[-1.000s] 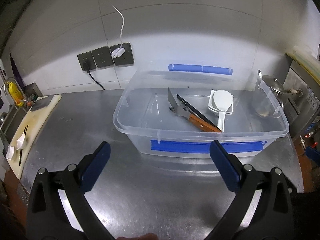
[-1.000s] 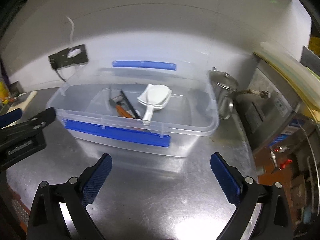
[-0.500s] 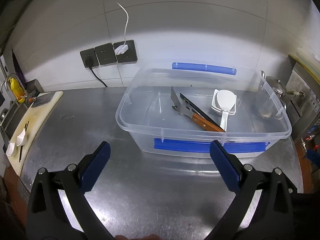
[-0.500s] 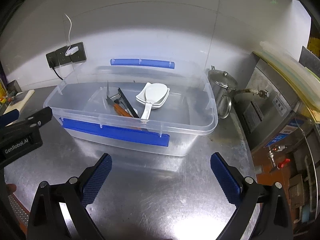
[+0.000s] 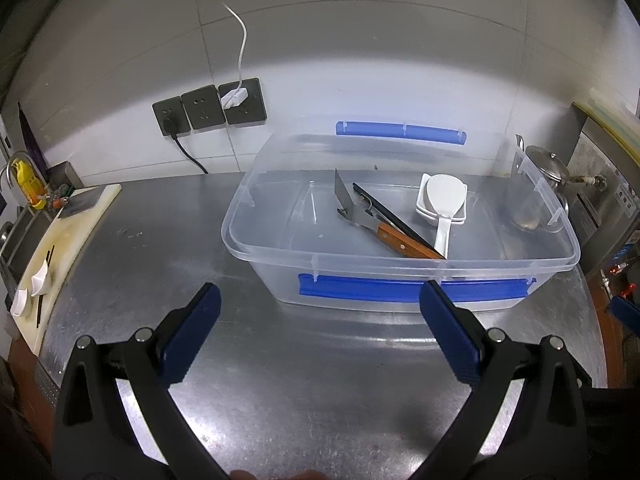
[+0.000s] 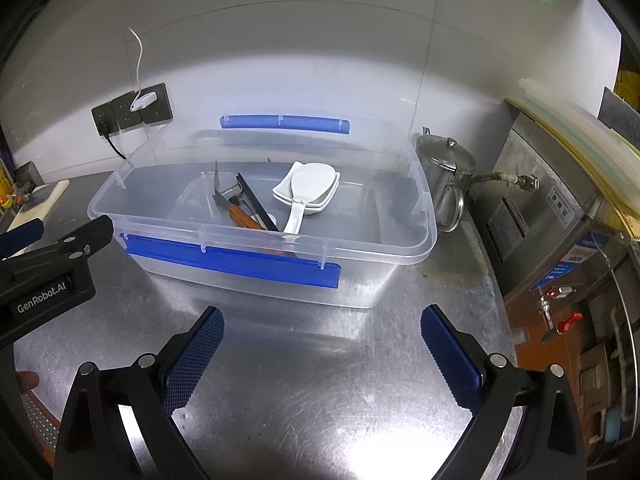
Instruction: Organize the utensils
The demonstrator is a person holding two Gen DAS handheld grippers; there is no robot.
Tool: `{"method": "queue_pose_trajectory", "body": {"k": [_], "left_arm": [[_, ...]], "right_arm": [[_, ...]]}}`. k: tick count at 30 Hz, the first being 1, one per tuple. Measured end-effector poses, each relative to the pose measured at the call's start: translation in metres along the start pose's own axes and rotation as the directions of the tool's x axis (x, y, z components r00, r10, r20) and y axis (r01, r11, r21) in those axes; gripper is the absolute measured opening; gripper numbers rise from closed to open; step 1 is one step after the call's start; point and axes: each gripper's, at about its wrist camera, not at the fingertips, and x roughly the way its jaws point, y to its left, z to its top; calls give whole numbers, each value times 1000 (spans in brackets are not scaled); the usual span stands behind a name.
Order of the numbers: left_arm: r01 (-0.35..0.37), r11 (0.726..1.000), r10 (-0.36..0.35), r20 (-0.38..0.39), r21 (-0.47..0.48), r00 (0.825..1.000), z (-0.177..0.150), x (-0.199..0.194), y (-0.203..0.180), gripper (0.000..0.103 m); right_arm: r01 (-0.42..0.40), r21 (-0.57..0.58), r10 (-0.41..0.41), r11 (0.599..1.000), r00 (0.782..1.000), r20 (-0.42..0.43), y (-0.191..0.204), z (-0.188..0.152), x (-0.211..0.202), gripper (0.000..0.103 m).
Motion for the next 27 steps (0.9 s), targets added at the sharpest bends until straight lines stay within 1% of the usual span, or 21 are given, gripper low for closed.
{"method": "queue_pose_trajectory", "body": {"k": [27], "left_arm": [[9,1000,-9,-23,6,1000,-5,6,-6,95]], "right_arm": [[6,-12,-7,1000,1000,-27,6,-1,6,98]]}}
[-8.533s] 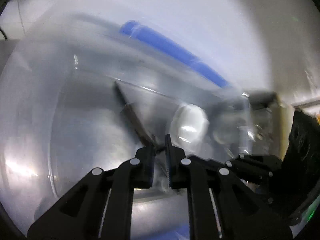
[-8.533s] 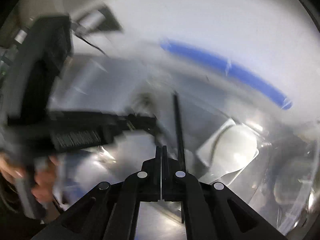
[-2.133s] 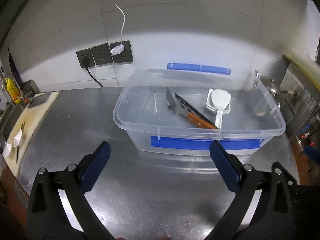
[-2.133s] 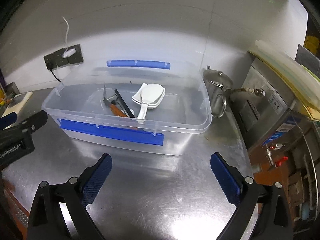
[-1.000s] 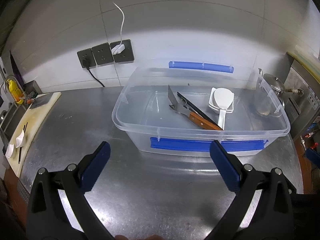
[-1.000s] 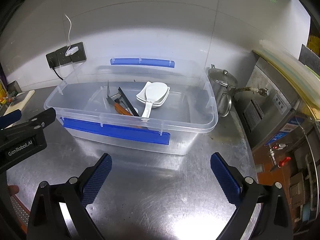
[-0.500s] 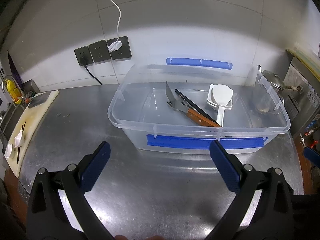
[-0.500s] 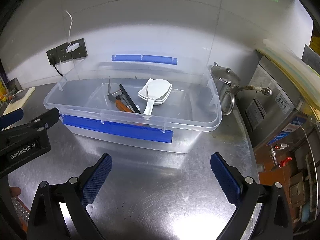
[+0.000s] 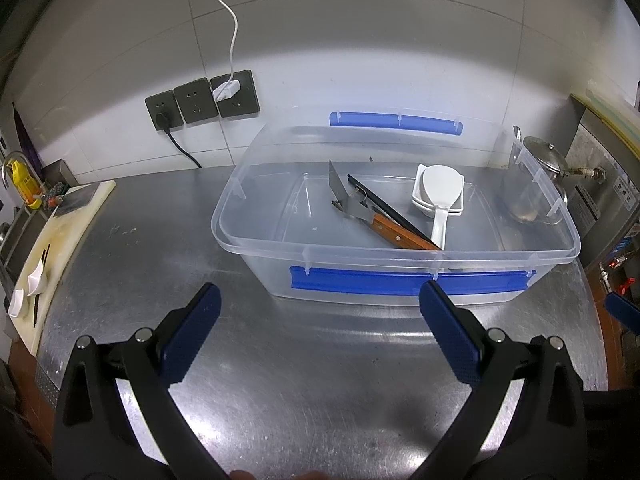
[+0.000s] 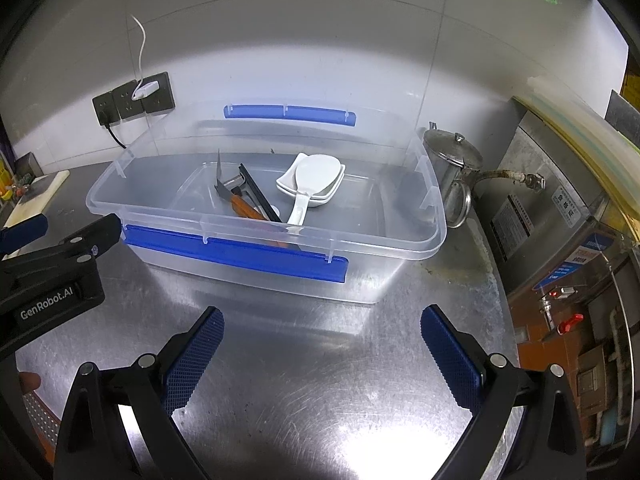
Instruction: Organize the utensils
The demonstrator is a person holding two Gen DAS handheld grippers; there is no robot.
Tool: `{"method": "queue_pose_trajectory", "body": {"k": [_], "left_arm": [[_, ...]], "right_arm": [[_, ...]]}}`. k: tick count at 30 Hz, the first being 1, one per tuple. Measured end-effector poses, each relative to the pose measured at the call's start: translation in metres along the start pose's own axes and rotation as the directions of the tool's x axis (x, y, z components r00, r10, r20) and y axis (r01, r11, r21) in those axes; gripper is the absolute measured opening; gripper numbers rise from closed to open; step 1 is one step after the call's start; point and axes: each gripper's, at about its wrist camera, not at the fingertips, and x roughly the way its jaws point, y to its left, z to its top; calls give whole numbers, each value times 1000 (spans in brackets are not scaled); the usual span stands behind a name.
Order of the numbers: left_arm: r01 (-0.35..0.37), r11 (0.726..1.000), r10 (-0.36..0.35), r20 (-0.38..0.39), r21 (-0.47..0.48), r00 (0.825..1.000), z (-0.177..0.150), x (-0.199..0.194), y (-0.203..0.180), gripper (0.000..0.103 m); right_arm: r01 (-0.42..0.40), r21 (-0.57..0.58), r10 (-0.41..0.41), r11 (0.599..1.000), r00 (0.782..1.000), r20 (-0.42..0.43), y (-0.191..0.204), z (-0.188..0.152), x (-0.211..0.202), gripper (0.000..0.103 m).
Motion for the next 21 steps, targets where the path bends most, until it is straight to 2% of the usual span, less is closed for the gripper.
{"method": "queue_pose_trajectory", "body": {"k": [21], "left_arm": [[-6,1000,6,-4,-12,1000,-2,1,2,95]], "right_arm": [[8,-4,-8,1000,1000,-1,1,-1,0,98]]}}
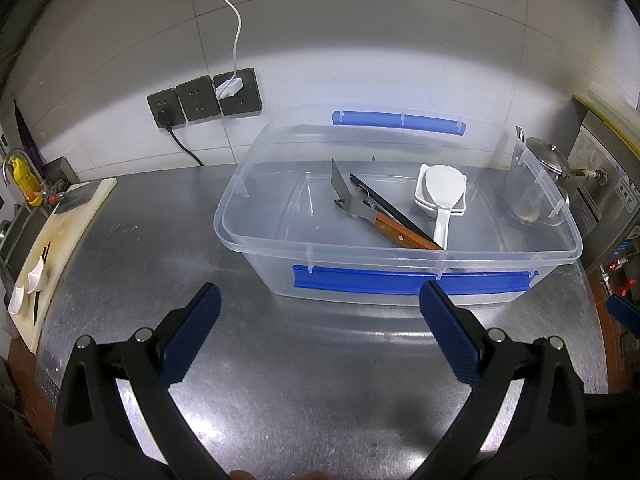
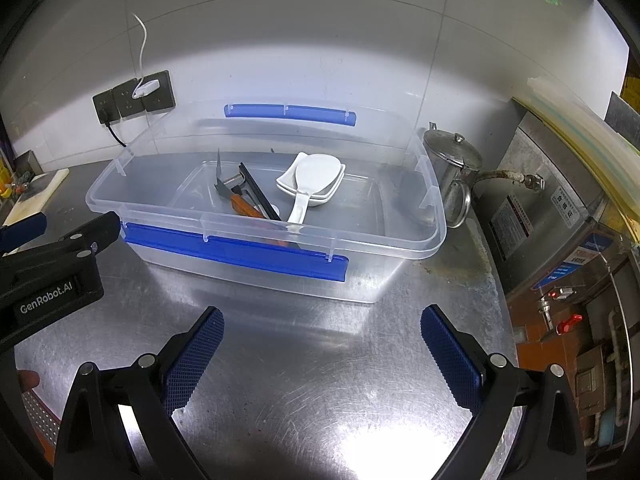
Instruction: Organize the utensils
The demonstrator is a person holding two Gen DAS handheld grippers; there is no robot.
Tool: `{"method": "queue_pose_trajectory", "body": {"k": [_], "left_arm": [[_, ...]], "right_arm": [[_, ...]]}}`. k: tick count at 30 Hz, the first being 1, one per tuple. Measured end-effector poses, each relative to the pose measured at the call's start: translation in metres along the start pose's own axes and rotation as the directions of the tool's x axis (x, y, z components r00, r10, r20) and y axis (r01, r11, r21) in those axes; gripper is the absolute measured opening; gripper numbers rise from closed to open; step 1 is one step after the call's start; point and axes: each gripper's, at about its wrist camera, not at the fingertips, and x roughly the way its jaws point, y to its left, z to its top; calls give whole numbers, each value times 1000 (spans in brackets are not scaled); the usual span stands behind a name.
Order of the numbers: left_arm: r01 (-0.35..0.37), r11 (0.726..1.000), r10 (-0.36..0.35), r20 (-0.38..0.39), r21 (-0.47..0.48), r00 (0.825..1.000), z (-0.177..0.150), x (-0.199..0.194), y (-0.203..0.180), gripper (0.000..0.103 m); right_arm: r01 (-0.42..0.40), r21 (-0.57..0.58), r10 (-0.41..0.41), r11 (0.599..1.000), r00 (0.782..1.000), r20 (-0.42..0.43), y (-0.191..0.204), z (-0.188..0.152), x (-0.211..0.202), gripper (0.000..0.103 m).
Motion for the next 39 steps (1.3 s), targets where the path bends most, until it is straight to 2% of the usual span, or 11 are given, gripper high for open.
{"method": "queue_pose_trajectory", "body": {"k": [39], "left_arm": [[9,1000,-9,-8,7,1000,1,3,-1,95]], "right_arm": [[3,-5,-3,1000,1000,-1,0,-1,1,98]]}}
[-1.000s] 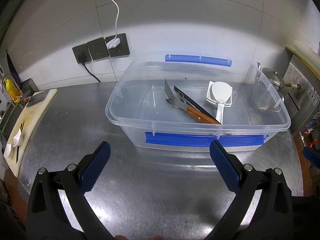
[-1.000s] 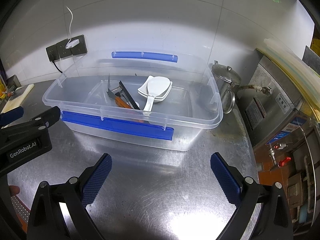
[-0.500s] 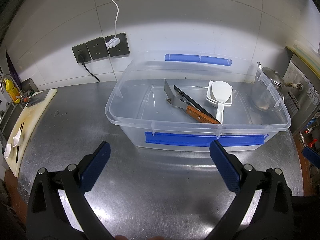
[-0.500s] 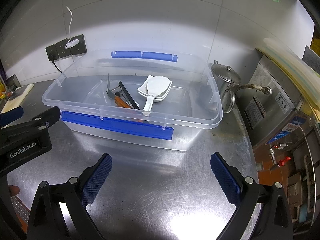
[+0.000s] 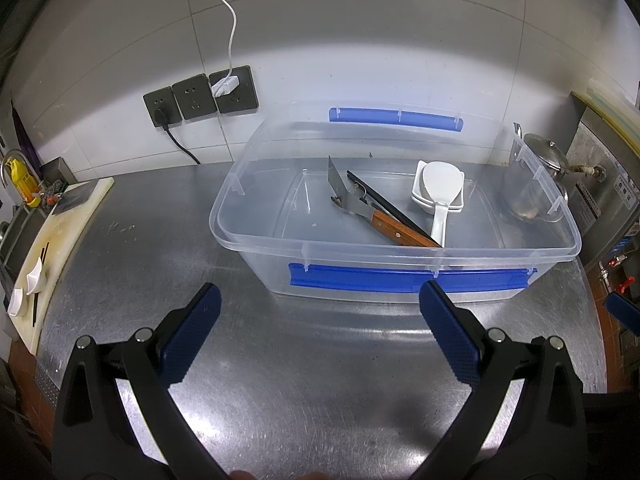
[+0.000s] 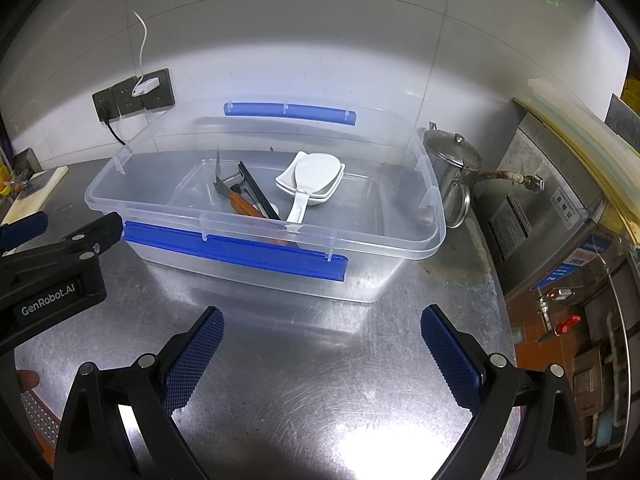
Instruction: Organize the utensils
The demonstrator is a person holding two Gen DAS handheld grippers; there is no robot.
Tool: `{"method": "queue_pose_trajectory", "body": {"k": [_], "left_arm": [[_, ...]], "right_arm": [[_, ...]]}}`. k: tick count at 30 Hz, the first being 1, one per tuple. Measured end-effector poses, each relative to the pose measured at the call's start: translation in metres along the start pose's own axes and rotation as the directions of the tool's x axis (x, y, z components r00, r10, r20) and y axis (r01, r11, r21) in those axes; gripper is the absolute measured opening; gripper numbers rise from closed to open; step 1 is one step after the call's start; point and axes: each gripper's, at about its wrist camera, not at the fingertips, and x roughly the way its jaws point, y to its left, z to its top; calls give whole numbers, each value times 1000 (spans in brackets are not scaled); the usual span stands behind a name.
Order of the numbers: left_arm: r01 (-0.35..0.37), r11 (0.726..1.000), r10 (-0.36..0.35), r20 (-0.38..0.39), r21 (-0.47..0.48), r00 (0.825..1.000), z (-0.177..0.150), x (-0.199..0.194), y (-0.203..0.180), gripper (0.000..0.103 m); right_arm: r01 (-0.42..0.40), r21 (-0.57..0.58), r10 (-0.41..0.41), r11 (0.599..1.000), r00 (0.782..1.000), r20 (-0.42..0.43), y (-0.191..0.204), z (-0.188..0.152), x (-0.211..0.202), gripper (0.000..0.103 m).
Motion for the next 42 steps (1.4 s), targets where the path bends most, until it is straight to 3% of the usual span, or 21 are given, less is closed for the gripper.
{"method": "queue_pose_trajectory", "body": {"k": [42], "left_arm": [[4,1000,-4,-9,6,1000,-1,5,4,95]], "right_arm": [[-2,-8,2,1000,1000,-12,2,-1,3,98]]}}
